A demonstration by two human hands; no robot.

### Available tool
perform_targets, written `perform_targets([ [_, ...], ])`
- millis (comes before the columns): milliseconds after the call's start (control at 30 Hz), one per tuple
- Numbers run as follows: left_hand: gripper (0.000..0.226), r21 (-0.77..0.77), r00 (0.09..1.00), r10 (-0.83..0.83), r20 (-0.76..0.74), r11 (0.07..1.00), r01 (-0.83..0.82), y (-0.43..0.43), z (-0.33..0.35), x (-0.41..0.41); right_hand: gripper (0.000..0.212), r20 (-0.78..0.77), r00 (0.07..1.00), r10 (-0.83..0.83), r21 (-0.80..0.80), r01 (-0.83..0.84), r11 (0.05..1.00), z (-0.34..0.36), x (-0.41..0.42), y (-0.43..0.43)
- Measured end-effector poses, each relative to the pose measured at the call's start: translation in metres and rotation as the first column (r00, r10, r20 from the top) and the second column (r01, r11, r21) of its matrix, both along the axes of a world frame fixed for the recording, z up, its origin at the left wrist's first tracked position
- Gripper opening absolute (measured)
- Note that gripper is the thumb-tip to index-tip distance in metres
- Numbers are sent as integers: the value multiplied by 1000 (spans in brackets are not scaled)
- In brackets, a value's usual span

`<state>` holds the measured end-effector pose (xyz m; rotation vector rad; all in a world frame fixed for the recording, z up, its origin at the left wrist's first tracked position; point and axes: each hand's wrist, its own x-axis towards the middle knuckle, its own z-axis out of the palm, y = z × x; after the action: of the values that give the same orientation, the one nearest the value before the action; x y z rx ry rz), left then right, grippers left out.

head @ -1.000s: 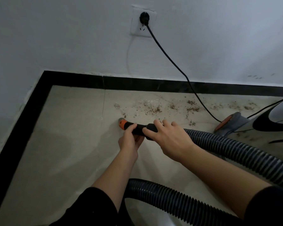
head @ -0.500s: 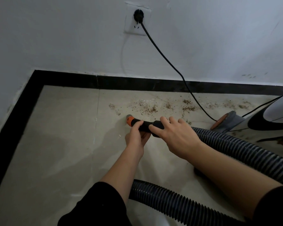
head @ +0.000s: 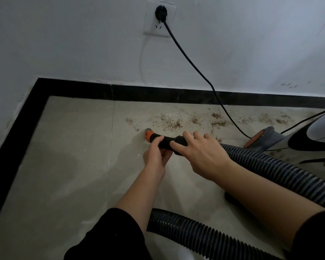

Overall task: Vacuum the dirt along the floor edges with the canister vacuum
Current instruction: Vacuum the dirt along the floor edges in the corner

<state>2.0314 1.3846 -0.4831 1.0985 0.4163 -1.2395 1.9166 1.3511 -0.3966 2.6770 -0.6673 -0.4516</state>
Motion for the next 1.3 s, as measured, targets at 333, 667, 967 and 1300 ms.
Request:
perform_targets([
  [333,21,38,991,123,56,991,-125,13,-6,38,66,79,995,68,57,-72,996,-9,39,9],
  [667,17,38,986,117,116,992,-122,14,-15,63,68,77,995,58,56,-63,996,-17,64,12],
  [967,13,-10,994,43,103,999,-42,3,-14,58,67,60,998,36,37,-38,999,-12,57,2],
  [1300,17,-3,994,42,99,999,-42,-2,-15,58,64,63,997,35,39,-37,999,-11,58,-2],
])
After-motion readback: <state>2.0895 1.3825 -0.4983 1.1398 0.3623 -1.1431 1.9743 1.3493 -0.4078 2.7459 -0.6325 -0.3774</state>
